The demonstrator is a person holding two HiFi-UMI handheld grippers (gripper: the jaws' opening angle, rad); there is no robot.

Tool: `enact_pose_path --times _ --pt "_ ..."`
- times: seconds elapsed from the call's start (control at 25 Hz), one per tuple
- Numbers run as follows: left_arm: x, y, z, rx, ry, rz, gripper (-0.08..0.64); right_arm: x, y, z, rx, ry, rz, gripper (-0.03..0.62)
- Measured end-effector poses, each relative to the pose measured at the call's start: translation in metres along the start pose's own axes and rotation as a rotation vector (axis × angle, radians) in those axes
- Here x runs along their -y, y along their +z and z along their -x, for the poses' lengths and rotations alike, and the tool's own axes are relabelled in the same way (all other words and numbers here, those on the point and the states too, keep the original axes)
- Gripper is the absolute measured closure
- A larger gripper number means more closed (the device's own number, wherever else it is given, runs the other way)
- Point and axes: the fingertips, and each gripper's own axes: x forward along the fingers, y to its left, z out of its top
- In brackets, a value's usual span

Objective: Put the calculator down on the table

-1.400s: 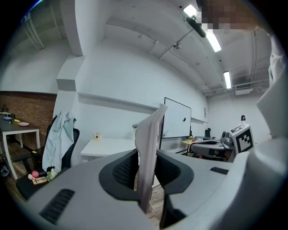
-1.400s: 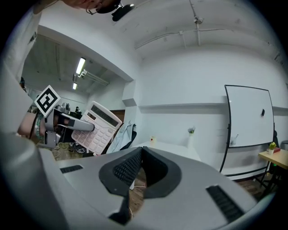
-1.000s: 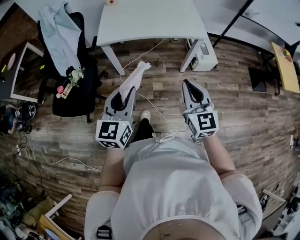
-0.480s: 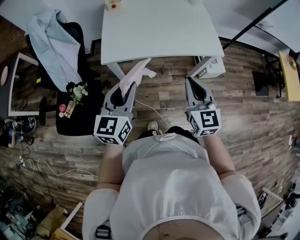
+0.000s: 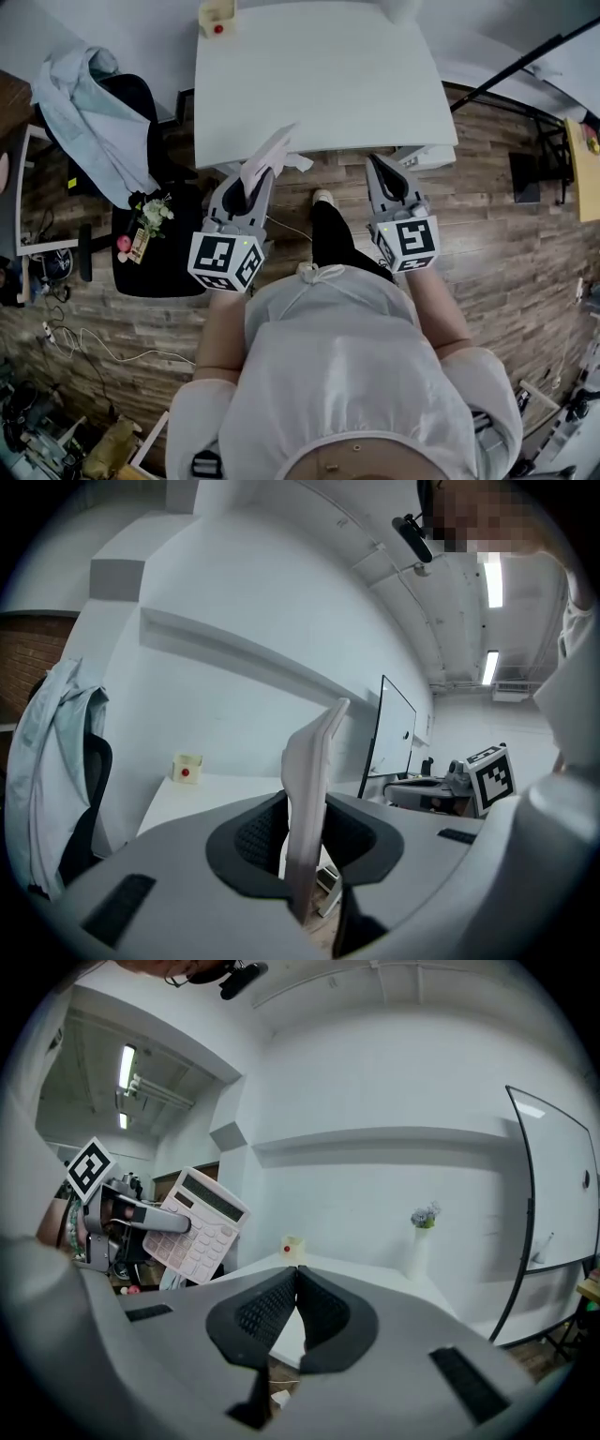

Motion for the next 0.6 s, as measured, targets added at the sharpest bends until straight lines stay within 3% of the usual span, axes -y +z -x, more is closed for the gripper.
enact_pose_path --times 0.36,0.6 --pt "-0.045 0.015 -0.123 -0.062 0.034 0.008 0.457 0.079 0.004 -0.121 -0.022 0.058 -0.035 0.586" --pt "-0.059 -0.004 -0.197 -0.128 0.005 0.051 0.457 0.123 -0.009 -0.185 -0.057 0.088 -0.057 0.586"
